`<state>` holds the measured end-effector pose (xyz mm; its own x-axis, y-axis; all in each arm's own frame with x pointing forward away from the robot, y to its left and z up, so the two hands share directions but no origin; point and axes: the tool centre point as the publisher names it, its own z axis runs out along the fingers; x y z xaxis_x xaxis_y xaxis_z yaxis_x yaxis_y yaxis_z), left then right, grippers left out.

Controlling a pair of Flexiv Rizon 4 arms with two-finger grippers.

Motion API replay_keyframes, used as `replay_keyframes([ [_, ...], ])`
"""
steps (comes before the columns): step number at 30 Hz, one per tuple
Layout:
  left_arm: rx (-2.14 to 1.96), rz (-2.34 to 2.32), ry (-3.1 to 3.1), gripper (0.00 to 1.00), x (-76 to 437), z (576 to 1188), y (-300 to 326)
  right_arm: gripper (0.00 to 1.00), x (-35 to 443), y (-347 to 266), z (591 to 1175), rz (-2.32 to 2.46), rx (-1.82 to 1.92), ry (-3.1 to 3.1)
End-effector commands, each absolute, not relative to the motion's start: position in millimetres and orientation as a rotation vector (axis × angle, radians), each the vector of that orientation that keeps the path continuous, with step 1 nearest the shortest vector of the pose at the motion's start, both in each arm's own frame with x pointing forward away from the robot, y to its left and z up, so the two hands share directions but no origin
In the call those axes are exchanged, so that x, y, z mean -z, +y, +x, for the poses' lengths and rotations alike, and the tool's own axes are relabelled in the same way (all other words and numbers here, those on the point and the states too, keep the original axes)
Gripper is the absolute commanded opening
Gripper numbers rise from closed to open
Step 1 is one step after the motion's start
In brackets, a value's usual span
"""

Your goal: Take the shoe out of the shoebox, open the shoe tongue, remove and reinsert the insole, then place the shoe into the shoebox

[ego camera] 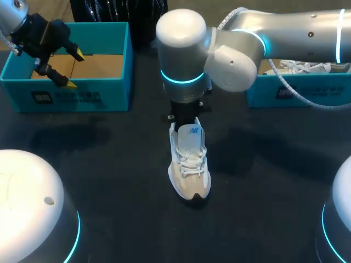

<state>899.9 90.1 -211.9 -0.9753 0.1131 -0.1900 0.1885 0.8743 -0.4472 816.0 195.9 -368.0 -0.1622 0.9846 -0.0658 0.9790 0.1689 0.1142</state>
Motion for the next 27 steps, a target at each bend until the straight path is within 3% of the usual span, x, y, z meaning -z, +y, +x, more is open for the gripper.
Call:
replay_keyframes([
  [1, 0.709, 0.235, 2.89, 1.0, 211.5, 900.0, 90.6, 0.0, 379.8, 199.1, 820.6, 1.938, -0.076, 2.294],
  [8, 0.709, 0.235, 2.89, 1.0, 211.5, 900.0, 90.6, 0.0, 390.6, 199.0, 821.3, 1.939, -0.079, 2.305],
  [17, 0.709, 0.235, 2.89, 1.0, 211.5, 900.0, 90.6, 0.0, 364.4, 191.7, 824.7, 1.903, -0.148, 2.198],
  [27, 0.709, 0.235, 2.89, 1.0, 211.5, 900.0, 90.6, 0.0, 378.8, 193.4, 850.5, 1.887, -0.254, 2.13],
])
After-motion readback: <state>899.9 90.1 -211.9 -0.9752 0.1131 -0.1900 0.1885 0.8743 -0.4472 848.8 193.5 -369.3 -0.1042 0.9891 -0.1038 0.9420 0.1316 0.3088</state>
